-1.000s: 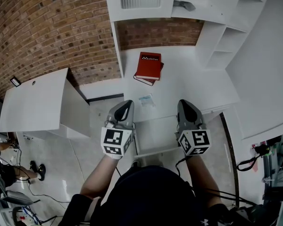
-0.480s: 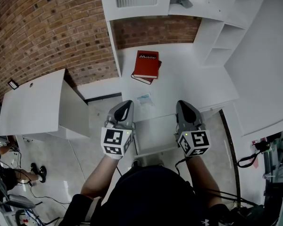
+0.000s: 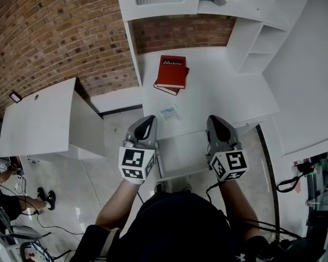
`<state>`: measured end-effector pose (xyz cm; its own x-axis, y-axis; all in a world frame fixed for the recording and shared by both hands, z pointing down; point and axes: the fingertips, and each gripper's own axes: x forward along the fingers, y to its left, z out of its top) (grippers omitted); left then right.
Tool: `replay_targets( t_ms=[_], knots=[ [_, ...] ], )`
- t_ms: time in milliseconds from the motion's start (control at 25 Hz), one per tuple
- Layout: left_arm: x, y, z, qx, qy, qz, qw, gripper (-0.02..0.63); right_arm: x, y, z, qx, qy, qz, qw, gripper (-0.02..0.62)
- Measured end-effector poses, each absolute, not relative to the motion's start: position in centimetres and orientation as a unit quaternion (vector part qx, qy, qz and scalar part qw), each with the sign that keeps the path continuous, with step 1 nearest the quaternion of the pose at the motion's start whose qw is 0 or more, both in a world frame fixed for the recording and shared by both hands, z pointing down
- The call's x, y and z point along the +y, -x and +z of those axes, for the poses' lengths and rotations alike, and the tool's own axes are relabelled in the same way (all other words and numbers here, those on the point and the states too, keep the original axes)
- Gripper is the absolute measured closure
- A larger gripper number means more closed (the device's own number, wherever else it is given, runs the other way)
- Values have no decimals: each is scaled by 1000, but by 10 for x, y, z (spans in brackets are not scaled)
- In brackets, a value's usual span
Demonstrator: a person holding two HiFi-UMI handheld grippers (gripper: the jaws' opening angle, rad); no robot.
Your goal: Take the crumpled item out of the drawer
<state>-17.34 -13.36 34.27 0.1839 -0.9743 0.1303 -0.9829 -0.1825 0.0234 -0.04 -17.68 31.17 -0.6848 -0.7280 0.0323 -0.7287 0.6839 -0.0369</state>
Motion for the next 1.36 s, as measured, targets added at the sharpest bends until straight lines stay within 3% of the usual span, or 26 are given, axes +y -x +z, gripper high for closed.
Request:
replay_targets(
  t_ms=[1360],
  knots=[
    [-147, 185, 358, -633, -770, 49, 63, 603, -186, 6, 324, -914, -403, 39, 5, 594]
  ],
)
